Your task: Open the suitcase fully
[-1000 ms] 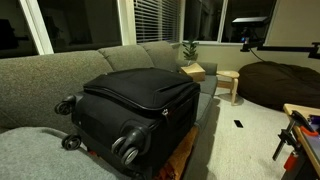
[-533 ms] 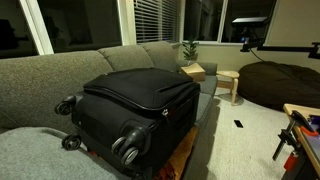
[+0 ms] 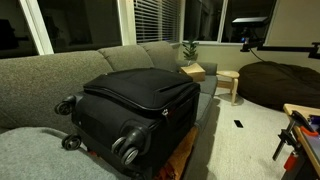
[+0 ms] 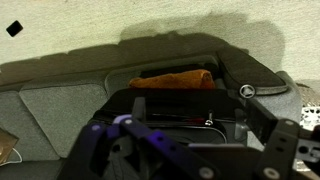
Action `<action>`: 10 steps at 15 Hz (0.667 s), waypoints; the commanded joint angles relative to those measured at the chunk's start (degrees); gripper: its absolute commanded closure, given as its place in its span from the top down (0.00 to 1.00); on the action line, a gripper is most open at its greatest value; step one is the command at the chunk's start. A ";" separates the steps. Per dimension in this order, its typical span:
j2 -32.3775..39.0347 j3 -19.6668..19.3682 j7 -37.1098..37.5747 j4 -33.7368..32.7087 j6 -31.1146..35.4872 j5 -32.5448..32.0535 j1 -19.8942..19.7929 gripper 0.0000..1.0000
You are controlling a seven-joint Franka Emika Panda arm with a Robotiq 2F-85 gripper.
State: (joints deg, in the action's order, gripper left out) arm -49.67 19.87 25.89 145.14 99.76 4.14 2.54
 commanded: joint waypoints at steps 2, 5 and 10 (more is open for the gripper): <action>0.78 -0.21 0.30 0.11 0.80 -0.10 0.65 1.00; 1.71 -0.08 0.08 0.20 1.66 -0.17 0.74 1.00; 3.99 -0.08 -0.32 0.21 3.31 -0.46 0.86 1.00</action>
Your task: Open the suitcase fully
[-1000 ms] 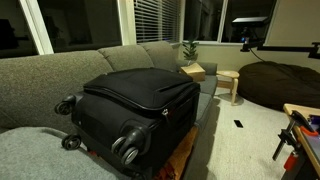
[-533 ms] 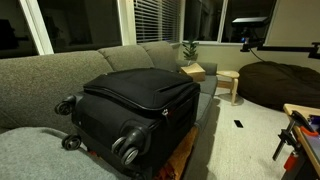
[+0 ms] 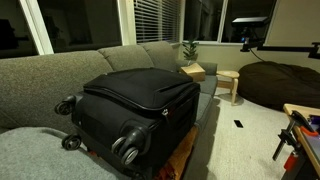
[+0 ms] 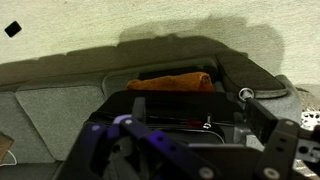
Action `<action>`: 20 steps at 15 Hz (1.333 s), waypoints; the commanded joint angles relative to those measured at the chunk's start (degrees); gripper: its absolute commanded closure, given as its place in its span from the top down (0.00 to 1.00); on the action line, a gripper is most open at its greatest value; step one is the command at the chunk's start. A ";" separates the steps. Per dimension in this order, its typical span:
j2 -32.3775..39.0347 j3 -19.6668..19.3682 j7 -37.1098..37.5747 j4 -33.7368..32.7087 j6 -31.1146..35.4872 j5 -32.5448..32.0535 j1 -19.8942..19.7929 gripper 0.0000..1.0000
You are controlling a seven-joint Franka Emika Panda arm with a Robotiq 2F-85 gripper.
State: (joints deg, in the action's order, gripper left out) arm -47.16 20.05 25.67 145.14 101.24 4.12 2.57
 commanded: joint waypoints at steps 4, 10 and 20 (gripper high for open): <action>3.71 -0.19 -0.04 0.41 3.88 -0.37 1.17 1.00; 7.14 0.36 0.05 1.02 8.39 -0.75 2.03 1.00; 10.28 -0.23 0.99 4.48 14.70 -1.19 2.40 1.00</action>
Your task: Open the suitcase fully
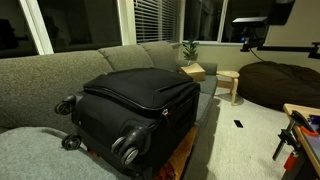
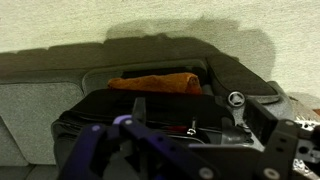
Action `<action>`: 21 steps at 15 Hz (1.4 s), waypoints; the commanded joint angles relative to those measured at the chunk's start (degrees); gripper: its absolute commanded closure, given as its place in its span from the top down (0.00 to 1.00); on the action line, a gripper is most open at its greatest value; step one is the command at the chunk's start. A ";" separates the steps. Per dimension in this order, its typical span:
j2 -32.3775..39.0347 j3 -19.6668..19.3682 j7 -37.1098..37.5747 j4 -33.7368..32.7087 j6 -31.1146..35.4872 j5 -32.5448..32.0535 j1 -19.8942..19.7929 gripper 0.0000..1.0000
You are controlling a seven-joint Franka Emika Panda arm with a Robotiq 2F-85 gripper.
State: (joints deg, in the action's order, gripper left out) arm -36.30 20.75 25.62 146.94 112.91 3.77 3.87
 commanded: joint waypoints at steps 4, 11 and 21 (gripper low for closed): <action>-1.07 -0.69 2.55 5.57 6.91 -0.55 0.96 1.00; 0.02 -0.63 3.18 8.67 12.35 -0.16 1.08 1.00; 3.78 1.01 4.43 12.47 22.68 -1.04 0.85 1.00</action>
State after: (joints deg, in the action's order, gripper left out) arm -33.97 21.27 27.69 157.74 131.43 3.79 3.88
